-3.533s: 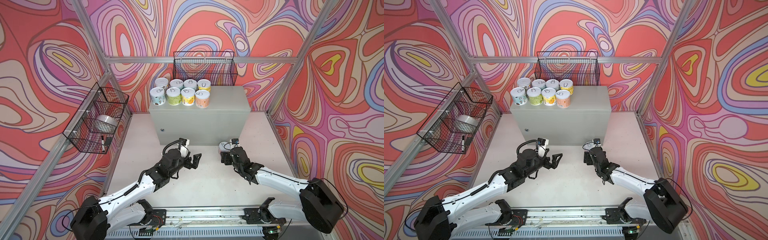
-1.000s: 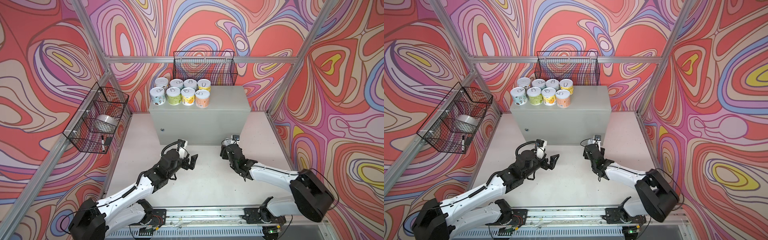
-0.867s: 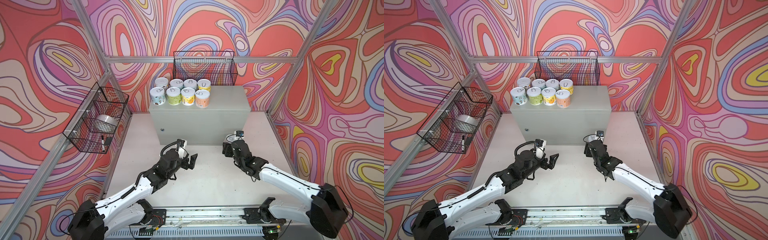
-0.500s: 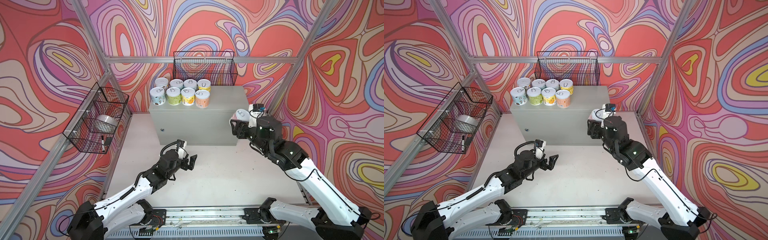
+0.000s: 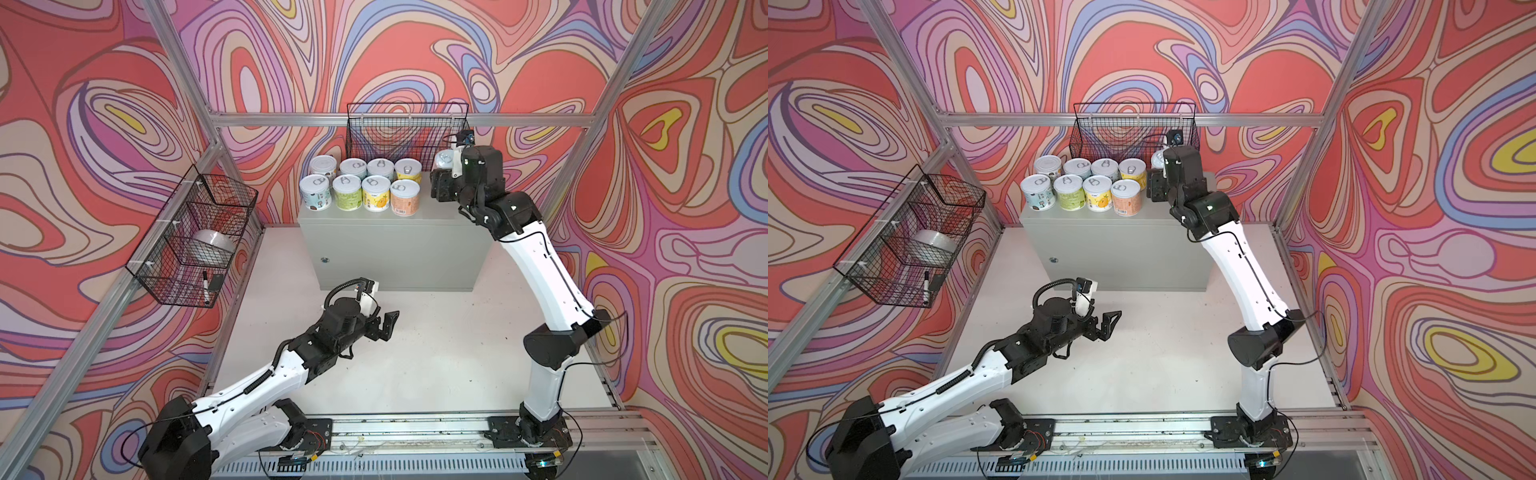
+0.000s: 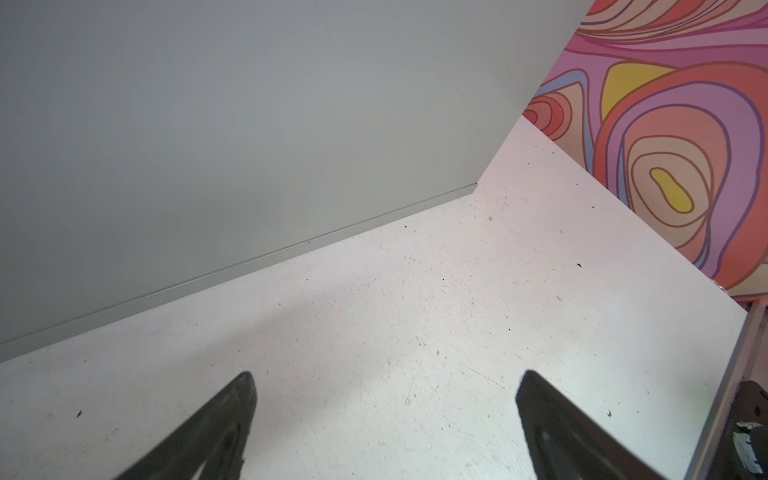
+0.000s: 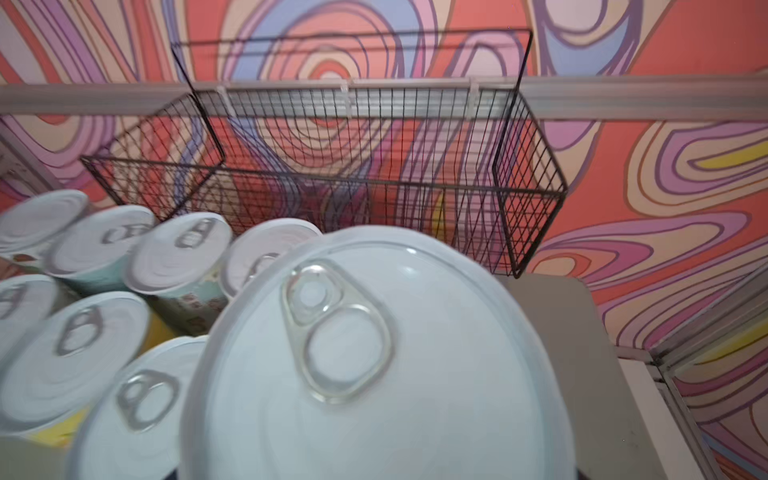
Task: Place and organize the canned foods onto the counter
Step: 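Lift the small pink can with the right gripper onto the cabinet top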
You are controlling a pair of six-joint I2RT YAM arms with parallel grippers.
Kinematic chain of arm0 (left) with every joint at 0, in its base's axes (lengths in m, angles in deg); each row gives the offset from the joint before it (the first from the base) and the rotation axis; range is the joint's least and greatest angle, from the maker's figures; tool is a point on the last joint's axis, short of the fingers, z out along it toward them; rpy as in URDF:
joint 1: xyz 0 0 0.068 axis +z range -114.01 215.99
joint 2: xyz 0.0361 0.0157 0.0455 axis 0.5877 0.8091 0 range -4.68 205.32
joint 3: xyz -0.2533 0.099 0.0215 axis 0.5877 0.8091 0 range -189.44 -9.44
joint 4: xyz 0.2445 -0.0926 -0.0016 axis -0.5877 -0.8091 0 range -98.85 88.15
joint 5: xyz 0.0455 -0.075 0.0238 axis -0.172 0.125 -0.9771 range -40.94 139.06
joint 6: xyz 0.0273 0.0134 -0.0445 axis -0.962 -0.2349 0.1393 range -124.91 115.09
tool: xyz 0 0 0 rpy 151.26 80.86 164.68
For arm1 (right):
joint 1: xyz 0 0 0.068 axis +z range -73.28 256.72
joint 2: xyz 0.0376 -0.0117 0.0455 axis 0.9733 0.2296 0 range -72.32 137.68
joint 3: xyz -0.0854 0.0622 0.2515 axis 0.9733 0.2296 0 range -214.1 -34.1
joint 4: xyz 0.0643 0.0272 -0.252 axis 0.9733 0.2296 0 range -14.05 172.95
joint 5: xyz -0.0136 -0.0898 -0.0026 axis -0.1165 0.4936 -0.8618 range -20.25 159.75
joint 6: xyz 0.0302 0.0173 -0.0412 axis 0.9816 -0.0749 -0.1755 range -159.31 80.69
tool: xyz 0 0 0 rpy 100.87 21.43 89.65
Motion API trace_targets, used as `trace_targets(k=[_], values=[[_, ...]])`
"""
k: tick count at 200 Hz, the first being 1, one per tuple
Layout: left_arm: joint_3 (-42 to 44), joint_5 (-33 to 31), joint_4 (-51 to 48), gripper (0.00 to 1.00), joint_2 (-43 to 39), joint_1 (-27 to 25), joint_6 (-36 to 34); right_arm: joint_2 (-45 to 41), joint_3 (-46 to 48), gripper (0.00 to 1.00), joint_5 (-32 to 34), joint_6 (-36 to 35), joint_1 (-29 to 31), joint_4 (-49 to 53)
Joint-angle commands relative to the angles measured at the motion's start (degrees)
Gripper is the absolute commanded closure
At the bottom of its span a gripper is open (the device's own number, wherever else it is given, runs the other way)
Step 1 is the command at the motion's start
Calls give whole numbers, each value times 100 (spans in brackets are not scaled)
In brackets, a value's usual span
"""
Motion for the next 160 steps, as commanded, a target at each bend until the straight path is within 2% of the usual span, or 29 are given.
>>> trace_targets(k=[1,51,160], values=[[-142,31,-226,0,-161,28,15,57,-316,100,-248,34,-292,-141],[-136,-25,-259,0,-114,27,-68,-194,814,100,-541,127,-431,-1073],[-167,-140,-358,0,-163,27,-59,263,968,99,-488,269,-431,-1355]])
